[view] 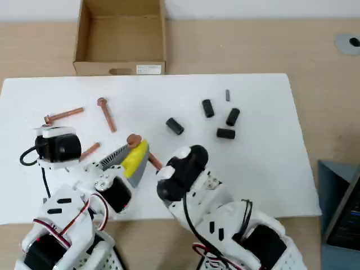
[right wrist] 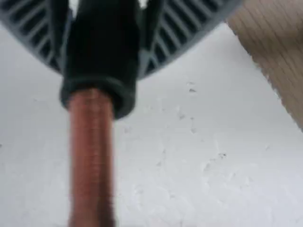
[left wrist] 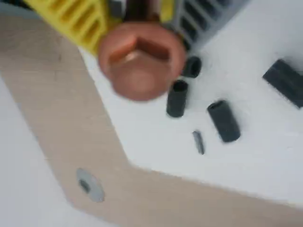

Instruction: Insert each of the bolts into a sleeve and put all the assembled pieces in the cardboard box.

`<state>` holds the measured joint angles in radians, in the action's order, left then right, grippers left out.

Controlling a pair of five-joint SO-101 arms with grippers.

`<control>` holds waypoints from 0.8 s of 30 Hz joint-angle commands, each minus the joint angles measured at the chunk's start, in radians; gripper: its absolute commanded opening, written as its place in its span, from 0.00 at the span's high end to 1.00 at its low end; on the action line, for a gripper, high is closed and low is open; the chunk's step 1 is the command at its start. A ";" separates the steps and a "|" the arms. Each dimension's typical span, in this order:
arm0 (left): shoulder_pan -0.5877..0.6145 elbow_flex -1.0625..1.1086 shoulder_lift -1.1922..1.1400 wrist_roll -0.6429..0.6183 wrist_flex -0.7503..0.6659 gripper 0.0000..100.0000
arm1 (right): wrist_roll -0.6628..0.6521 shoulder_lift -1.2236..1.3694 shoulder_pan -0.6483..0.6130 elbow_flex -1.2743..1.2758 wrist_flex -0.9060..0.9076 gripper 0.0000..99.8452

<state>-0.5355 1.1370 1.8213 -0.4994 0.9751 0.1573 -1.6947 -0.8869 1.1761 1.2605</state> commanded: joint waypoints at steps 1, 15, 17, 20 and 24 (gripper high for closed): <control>-0.015 -0.061 0.004 0.008 0.023 1.00 | 0.002 -0.007 -0.010 -0.007 -0.028 0.99; -0.147 -0.023 0.002 0.066 0.066 1.00 | -0.127 -0.008 -0.010 -0.021 -0.035 0.99; -0.157 -0.011 0.002 0.066 0.068 1.00 | -0.140 -0.008 -0.010 -0.035 -0.044 0.99; -0.153 -0.006 0.002 0.066 0.089 1.00 | -0.153 -0.008 -0.008 -0.042 -0.048 0.99; -0.147 -0.012 0.002 0.066 0.117 0.97 | -0.152 -0.008 -0.007 -0.042 -0.048 0.99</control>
<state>-0.6628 1.1385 1.8213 -0.4365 1.0825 0.0115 -1.6962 -0.8899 1.1761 1.2451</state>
